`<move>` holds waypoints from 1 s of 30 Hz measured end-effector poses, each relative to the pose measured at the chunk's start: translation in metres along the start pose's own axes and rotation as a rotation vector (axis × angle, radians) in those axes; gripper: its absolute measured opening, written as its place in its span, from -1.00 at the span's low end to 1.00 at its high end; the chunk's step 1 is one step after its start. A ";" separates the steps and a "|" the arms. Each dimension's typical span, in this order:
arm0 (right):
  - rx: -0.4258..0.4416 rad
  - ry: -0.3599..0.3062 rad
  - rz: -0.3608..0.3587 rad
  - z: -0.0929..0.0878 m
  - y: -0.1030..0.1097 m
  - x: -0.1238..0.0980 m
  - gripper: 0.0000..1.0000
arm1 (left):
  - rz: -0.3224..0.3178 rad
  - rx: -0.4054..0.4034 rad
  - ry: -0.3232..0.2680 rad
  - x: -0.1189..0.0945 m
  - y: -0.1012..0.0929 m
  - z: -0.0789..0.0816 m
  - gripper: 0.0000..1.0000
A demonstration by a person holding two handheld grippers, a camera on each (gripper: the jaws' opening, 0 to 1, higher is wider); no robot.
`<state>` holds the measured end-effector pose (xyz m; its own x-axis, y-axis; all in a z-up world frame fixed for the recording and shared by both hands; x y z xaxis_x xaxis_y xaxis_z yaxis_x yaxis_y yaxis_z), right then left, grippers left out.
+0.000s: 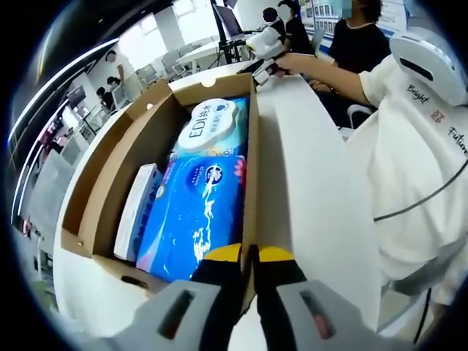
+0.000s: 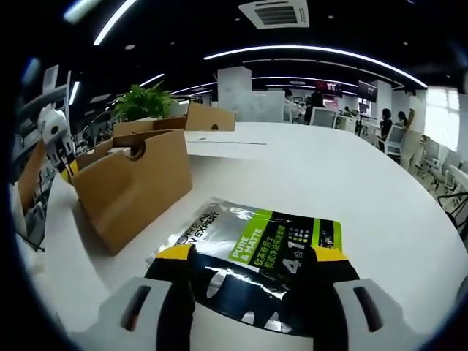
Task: Operate the shoe box by opening the lid, removing the specified soft item, and placing it in the target area until the item is outside and the box remains undamaged.
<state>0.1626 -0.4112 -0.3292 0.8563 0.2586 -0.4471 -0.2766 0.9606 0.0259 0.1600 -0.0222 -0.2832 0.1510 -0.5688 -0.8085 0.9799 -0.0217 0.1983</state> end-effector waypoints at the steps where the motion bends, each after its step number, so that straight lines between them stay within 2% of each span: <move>1: -0.001 -0.001 0.002 0.000 0.000 0.000 0.24 | -0.002 0.002 0.000 0.000 0.000 0.000 -0.91; 12: -0.016 0.000 0.028 0.004 -0.002 0.008 0.22 | 0.003 0.000 0.004 0.000 0.000 0.000 -0.91; 30: -0.022 -0.010 0.038 0.004 -0.001 0.008 0.22 | 0.015 -0.004 0.004 0.001 -0.001 0.000 -0.91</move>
<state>0.1711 -0.4098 -0.3290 0.8491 0.2963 -0.4374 -0.3186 0.9476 0.0234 0.1594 -0.0229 -0.2836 0.1661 -0.5655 -0.8079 0.9781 -0.0100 0.2081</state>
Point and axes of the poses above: the point that each gripper's makers call its tool centre point, and the gripper's own axes: x roughly forward along the fingers, y roughly to its left, z roughly out of its top, the point moved 3 cm from there along -x, roughly backward along the fingers, and after that the axes turned 2 degrees about z, right-handed, at the moved point
